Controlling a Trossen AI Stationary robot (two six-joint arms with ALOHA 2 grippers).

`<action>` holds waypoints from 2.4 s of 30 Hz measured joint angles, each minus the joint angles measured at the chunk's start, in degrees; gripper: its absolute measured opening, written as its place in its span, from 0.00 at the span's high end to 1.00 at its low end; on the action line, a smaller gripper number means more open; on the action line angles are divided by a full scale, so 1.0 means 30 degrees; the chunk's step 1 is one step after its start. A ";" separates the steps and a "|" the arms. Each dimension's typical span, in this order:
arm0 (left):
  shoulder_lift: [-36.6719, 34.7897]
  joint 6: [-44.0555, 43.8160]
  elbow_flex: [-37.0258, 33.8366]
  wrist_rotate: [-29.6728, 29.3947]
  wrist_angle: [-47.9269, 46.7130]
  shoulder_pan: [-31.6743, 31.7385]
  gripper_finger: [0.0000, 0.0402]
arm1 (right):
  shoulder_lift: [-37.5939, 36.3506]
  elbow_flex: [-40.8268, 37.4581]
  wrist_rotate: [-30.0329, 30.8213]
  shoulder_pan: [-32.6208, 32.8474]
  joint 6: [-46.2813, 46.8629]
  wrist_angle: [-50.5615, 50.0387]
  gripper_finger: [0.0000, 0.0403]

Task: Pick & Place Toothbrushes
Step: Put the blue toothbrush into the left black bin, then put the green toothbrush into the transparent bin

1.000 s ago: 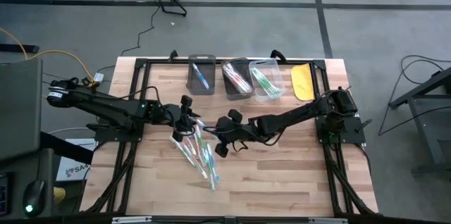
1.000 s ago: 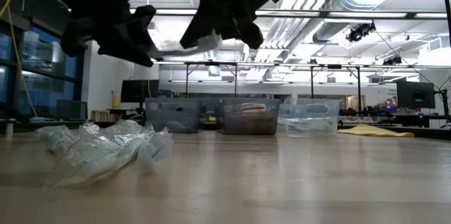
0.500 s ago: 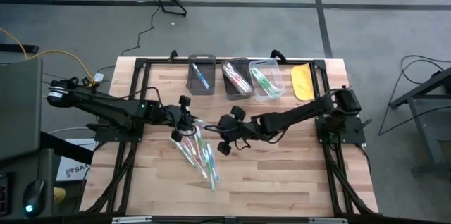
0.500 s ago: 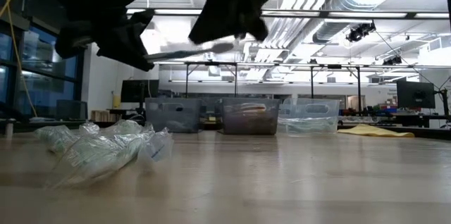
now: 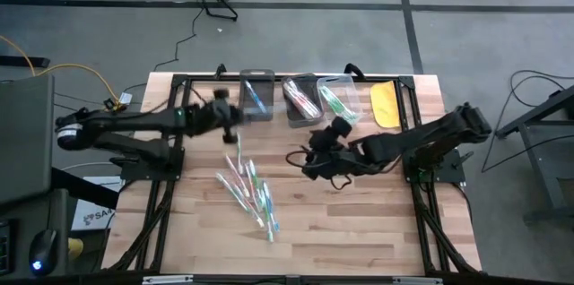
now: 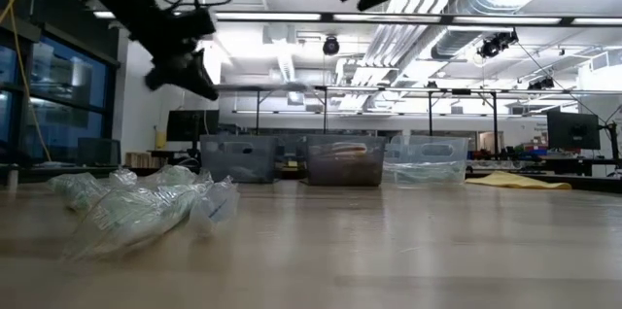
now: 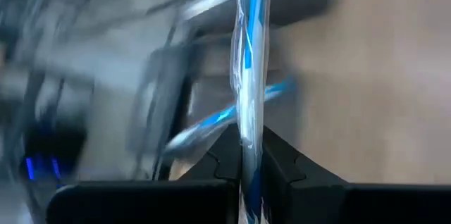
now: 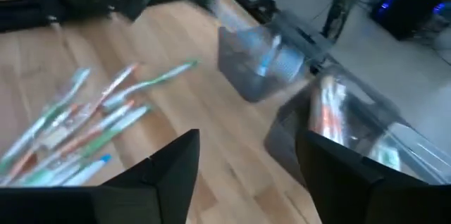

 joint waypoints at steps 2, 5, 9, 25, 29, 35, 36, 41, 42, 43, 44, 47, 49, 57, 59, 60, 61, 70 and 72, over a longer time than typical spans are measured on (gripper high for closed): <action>-0.0021 -0.1776 0.0361 0.0281 -0.0099 0.1620 0.96 | -0.0222 -0.0007 0.0564 0.0062 0.0215 -0.1099 0.43; 0.0253 -0.4836 0.0974 0.2625 -0.0166 0.4088 0.96 | -0.0247 -0.0007 0.1508 -0.0088 0.0599 -0.2026 0.43; 0.1366 -0.9039 0.1699 0.6548 -0.0763 0.6638 0.96 | -0.0233 -0.0007 0.2246 -0.0359 0.1441 -0.3154 0.43; 0.6488 -1.5025 0.4229 0.9403 -0.1585 0.8248 0.96 | -0.0233 -0.0007 0.2625 -0.0887 0.1451 -0.3952 0.43; 0.7279 -1.5786 0.4229 0.9340 -0.1382 0.8214 0.96 | -0.0233 -0.0007 0.2584 -0.0843 0.1478 -0.3943 0.43; 0.7756 -1.6780 0.4229 0.8384 -0.1745 0.8214 0.96 | -0.0225 -0.0007 0.2559 -0.0852 0.1502 -0.3892 0.43; 0.7756 -1.6823 0.4229 0.8357 -0.1659 0.8207 0.96 | -0.0225 -0.0007 0.2559 -0.0852 0.1502 -0.3892 0.43; 0.7782 -1.7155 0.4229 0.8704 -0.1717 0.8214 0.96 | -0.0225 -0.0007 0.2559 -0.0852 0.1560 -0.3874 0.43; 0.7845 -1.7187 0.4229 0.8737 -0.1723 0.8214 0.96 | -0.0225 -0.0007 0.2559 -0.0852 0.1560 -0.3848 0.43; 0.7900 -1.7151 0.4229 0.8839 -0.1720 0.8214 0.96 | -0.0218 -0.0007 0.2565 -0.0852 0.1560 -0.3799 0.43; 0.7909 -1.7050 0.4229 0.8859 -0.1753 0.8214 0.95 | -0.0218 -0.0007 0.2559 -0.0852 0.1560 -0.3747 0.43; 0.7909 -1.6903 0.4222 0.8911 -0.1586 0.8214 0.83 | -0.0218 -0.0007 0.2394 -0.0852 0.1563 -0.3708 0.43; 0.7909 -1.6896 0.4222 0.8910 -0.1589 0.8214 0.73 | -0.0218 -0.0007 0.2012 -0.0852 0.1568 -0.3575 0.43; 0.7743 -1.6093 0.4222 0.8924 -0.1689 0.8217 0.43 | -0.0102 -0.0007 0.0816 -0.0842 0.2839 -0.3232 0.43; 0.7402 -1.5643 0.4222 0.8888 -0.1668 0.8214 0.42 | 0.0262 -0.0007 0.0221 -0.0747 0.3434 -0.2727 0.43; 0.7156 -1.5404 0.4222 0.8874 -0.1697 0.8214 0.41 | 0.0504 -0.0007 -0.0098 -0.0641 0.3679 -0.2465 0.43; 0.6898 -1.5149 0.4222 0.8859 -0.1695 0.8214 0.41 | 0.0955 -0.0007 -0.0420 -0.0521 0.3951 -0.1981 0.43; 0.3337 -1.2492 0.4222 0.8927 -0.3593 0.8052 0.41 | 0.5960 -0.0015 -0.3314 0.0513 0.3400 0.4414 0.43; 0.2442 -1.1951 0.4222 0.8925 -0.4381 0.7829 0.41 | 0.6687 -0.0015 -0.3926 0.0532 0.3447 0.5323 0.43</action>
